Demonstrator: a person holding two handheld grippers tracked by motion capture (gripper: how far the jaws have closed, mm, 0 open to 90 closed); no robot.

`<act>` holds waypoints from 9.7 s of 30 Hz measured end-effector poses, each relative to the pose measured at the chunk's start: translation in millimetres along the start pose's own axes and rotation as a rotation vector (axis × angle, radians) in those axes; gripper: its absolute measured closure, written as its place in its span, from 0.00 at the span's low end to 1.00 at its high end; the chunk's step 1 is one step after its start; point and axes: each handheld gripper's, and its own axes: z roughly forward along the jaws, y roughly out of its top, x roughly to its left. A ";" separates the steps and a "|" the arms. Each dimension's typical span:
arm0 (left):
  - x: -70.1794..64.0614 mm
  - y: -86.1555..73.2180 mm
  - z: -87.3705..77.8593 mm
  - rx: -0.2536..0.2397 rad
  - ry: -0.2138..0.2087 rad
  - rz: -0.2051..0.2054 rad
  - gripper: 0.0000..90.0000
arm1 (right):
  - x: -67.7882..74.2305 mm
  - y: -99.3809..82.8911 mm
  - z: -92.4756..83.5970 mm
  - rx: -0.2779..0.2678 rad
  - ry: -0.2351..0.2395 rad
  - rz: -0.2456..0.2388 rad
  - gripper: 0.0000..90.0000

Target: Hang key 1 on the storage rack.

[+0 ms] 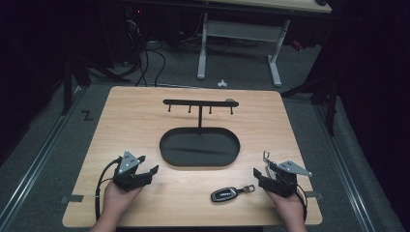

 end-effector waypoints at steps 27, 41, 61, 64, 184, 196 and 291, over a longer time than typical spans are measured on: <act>-4.6 18.8 32.1 -0.028 -0.017 -0.014 0.35 | 12.4 -31.9 -26.9 0.122 0.044 -0.064 0.40; -3.1 17.9 28.8 -0.021 -0.021 -0.028 0.36 | 27.6 -32.9 -15.6 0.186 0.068 -0.130 0.65; 15.0 -3.6 -1.9 -0.015 0.044 -0.093 0.36 | 37.8 -10.9 21.7 0.236 0.057 -0.180 0.66; 18.2 -8.3 -8.5 -0.011 0.055 -0.103 0.36 | 42.2 -4.5 31.9 0.248 0.053 -0.190 0.65; 13.1 8.4 12.8 -0.040 0.027 -0.016 0.37 | 33.5 44.4 29.3 0.675 -0.049 -0.246 0.40; 13.6 6.0 16.0 -0.019 0.033 -0.003 0.31 | 41.7 58.7 31.7 0.749 -0.034 -0.272 0.35; 11.6 4.6 18.1 -0.004 -0.004 0.005 0.32 | 90.1 77.7 61.2 0.896 0.096 -0.341 0.90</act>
